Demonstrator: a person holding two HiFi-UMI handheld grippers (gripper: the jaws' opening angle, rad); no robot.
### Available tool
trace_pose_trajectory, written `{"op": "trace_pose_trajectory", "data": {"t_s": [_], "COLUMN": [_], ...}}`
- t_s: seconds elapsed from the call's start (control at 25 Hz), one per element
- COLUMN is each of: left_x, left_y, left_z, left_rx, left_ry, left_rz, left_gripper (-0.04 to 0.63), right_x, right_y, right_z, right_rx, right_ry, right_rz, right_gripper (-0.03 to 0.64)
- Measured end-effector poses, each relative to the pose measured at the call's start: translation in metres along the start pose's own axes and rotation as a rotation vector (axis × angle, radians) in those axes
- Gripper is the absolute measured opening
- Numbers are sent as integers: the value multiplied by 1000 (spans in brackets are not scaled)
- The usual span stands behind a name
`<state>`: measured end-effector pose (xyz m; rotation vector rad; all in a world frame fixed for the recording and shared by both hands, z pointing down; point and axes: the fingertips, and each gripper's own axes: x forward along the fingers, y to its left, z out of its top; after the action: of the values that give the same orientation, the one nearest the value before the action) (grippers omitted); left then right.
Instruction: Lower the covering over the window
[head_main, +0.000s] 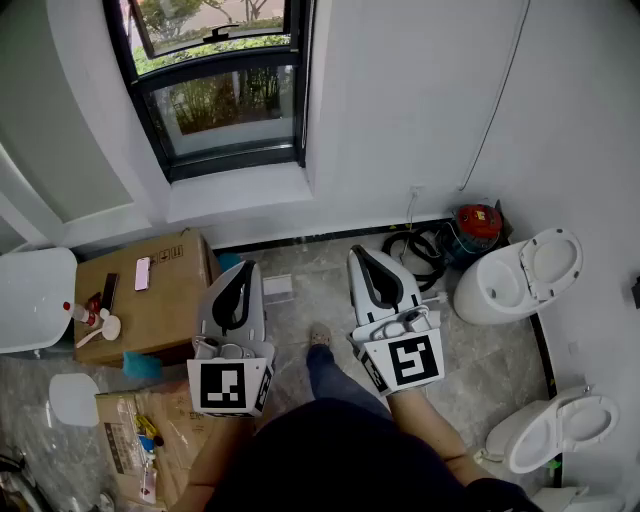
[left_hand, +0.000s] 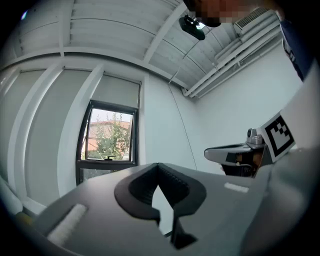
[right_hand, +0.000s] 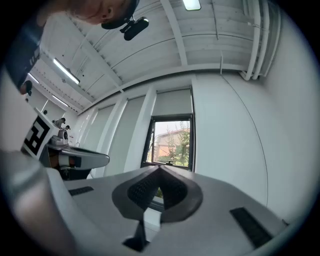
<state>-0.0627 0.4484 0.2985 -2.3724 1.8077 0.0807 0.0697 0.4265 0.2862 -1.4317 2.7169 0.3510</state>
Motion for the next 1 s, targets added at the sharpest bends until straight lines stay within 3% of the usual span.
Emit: {"op": "trace_pose_trajectory", "data": {"t_s": [0.24, 0.68, 1.0], "left_x": [72, 220, 281], "left_y": [14, 46, 69], "left_z": [-9, -21, -39], "left_rx": [-7, 0, -8], "left_ry": [8, -17, 8], "left_rz": [-18, 1, 51], "left_gripper": [6, 6, 6], "right_x": [59, 190, 255], "right_y": [-47, -139, -169], "right_z": [-16, -47, -66], "right_rx": [53, 85, 86], "right_ry": [-18, -33, -38], "right_rz": [-8, 65, 110], "right_gripper": [12, 12, 12]}}
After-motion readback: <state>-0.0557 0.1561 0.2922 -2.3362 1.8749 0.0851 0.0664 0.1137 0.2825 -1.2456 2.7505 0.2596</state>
